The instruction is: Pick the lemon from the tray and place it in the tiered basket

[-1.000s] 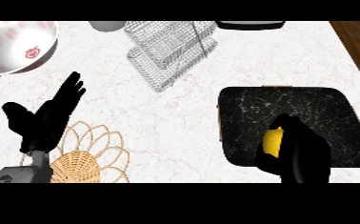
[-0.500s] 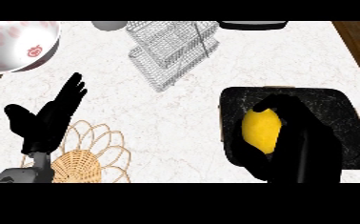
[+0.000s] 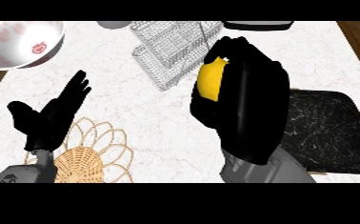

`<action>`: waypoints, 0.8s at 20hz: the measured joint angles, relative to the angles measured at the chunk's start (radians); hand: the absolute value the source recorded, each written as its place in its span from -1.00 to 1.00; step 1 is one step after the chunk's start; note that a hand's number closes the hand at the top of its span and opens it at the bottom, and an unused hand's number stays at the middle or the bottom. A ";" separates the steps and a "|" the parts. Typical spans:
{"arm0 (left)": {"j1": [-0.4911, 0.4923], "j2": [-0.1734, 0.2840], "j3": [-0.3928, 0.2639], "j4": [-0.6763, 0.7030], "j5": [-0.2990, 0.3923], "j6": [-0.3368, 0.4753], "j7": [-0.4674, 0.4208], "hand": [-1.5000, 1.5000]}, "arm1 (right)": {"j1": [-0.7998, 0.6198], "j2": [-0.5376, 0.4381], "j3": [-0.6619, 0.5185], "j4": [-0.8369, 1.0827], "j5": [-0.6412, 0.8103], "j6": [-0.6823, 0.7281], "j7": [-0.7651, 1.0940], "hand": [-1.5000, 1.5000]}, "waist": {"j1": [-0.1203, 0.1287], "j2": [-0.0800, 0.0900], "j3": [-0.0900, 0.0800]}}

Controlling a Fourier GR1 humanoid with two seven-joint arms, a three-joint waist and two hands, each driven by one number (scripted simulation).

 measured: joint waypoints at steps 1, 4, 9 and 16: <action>0.000 0.004 0.002 0.000 0.002 -0.006 0.004 0.00 | -0.046 0.001 -0.024 0.046 -0.022 -0.003 -0.001 1.00 | 0.002 0.001 0.000; -0.002 -0.001 0.001 0.007 -0.001 -0.012 -0.003 0.00 | -0.167 0.004 -0.074 0.179 -0.079 -0.022 0.004 1.00 | 0.008 0.002 0.000; -0.007 -0.007 -0.003 0.004 -0.009 -0.012 0.000 0.00 | -0.330 0.006 -0.148 0.425 -0.148 -0.089 -0.011 1.00 | 0.019 0.006 0.000; -0.007 -0.011 0.006 0.028 -0.011 -0.028 -0.024 0.00 | -0.472 0.006 -0.185 0.699 -0.235 -0.191 -0.016 1.00 | 0.025 0.008 0.000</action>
